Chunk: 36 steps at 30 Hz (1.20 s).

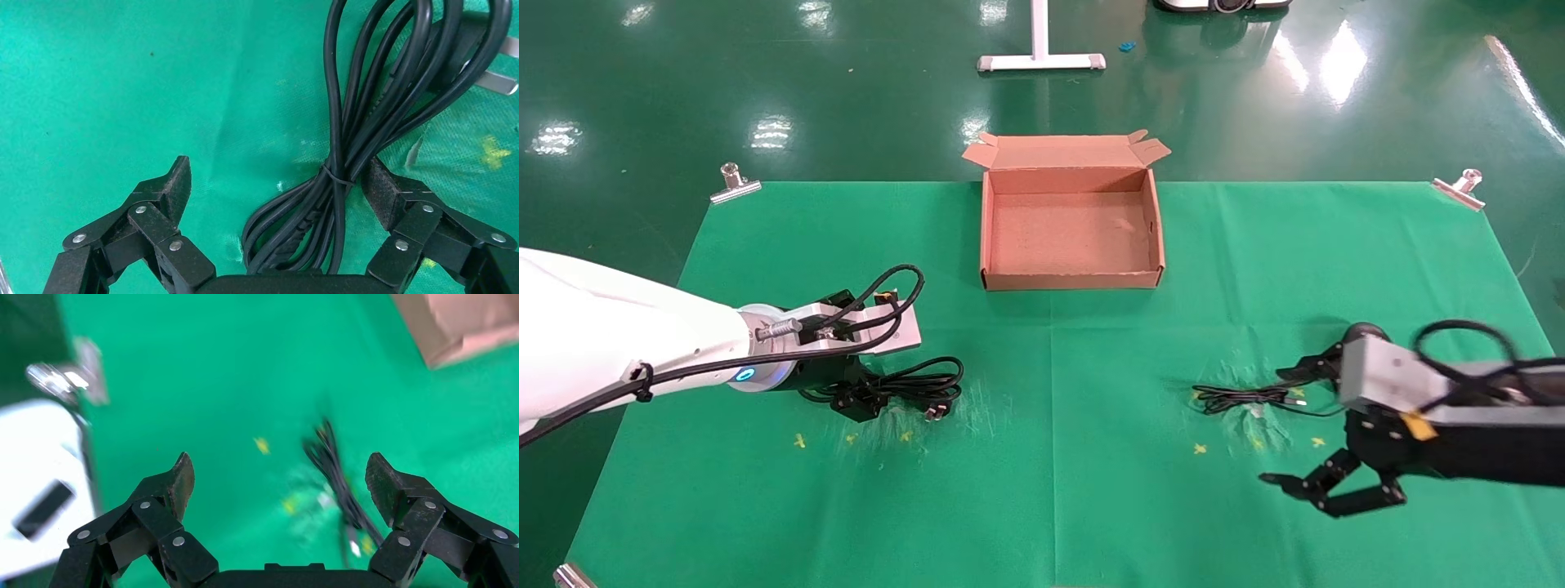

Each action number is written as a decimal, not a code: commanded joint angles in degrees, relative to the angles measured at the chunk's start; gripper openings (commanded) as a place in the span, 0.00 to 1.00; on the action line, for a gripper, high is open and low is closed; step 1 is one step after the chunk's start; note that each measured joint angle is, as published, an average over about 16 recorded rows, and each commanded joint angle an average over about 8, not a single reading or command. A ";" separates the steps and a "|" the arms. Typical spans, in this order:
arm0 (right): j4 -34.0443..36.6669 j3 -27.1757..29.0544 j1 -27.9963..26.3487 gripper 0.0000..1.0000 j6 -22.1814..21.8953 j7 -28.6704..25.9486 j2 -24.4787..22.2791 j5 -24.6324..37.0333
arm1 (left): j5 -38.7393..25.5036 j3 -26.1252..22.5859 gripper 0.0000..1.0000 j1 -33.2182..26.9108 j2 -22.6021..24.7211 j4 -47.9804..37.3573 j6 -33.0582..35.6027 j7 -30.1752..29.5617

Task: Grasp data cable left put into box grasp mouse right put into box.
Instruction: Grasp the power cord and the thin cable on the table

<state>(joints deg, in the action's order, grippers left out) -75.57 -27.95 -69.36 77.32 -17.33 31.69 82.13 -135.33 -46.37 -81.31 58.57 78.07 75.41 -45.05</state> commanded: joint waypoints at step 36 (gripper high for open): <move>16.45 -5.39 -4.96 0.00 -9.80 3.27 13.40 15.62 | 0.02 0.00 0.00 0.00 0.00 -0.09 -0.02 0.02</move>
<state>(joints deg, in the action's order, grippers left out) -59.03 -33.35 -74.29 67.47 -14.03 45.10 97.76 -135.27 -46.38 -81.40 58.67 77.66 75.31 -44.89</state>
